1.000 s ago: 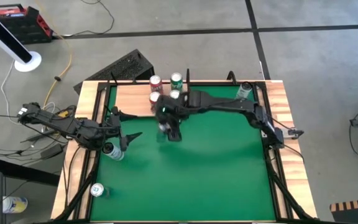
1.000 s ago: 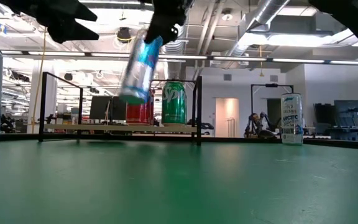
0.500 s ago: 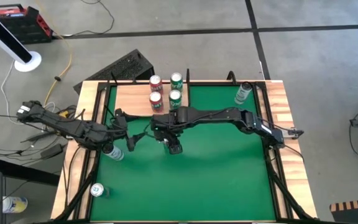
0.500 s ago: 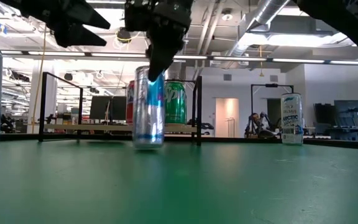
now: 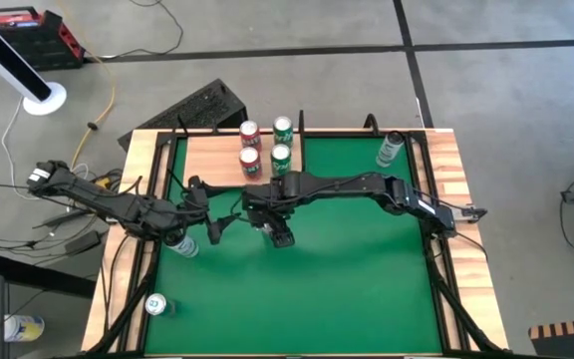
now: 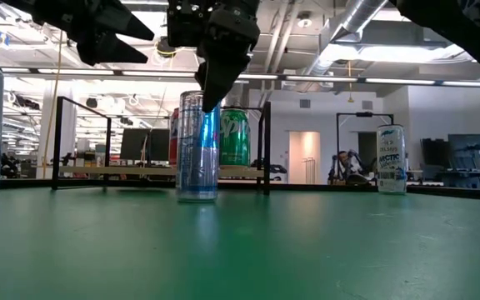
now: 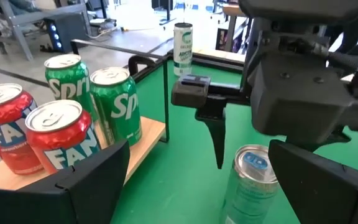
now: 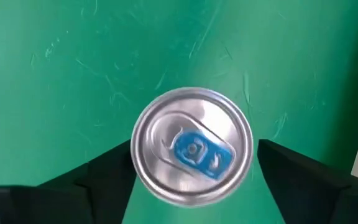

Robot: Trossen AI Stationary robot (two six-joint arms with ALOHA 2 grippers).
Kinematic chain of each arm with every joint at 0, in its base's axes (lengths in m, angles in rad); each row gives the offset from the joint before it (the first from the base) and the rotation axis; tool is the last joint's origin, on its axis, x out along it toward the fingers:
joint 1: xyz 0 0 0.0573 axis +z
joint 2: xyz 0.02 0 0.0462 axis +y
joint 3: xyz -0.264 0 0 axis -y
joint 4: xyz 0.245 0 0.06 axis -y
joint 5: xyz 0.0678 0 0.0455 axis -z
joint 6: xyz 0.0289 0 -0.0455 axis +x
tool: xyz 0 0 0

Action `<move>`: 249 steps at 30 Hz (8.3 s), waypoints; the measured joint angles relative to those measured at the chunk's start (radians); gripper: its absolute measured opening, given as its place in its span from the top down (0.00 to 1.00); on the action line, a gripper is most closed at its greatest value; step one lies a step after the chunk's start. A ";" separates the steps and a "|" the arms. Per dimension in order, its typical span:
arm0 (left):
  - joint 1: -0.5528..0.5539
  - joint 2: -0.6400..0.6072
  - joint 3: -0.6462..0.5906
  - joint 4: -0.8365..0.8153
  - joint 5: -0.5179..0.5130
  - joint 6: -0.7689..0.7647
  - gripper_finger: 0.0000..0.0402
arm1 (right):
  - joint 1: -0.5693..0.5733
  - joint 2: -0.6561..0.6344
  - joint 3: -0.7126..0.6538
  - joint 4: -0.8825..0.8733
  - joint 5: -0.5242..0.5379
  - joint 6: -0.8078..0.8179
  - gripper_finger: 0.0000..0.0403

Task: Place canned beverage on shelf
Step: Put the right blue soda can on the shelf

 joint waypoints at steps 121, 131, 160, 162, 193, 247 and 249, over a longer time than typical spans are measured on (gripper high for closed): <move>0.032 0.635 0.386 -0.103 0.771 0.313 0.46 | -0.125 -1.253 -1.405 0.623 0.234 0.322 0.07; 0.032 0.635 0.388 -0.097 0.768 0.280 0.15 | -0.125 -1.253 -1.405 0.622 0.233 0.322 0.07; -0.008 0.635 0.388 -0.050 0.816 0.261 0.09 | -0.125 -1.253 -1.405 0.601 0.230 0.307 0.07; -0.015 0.635 0.388 -0.050 0.815 0.258 0.09 | -0.125 -1.253 -1.405 0.601 0.230 0.307 0.07; -0.115 0.635 0.485 -0.120 0.383 -0.517 0.09 | -0.125 -1.253 -1.405 0.601 0.206 0.211 0.07; -0.182 0.849 0.697 -0.499 0.252 -0.745 0.09 | -0.092 -1.254 -1.405 0.621 0.208 0.255 0.07; -0.182 0.850 0.696 -0.498 0.254 -0.742 0.09 | -0.092 -1.253 -1.405 0.622 0.208 0.256 0.07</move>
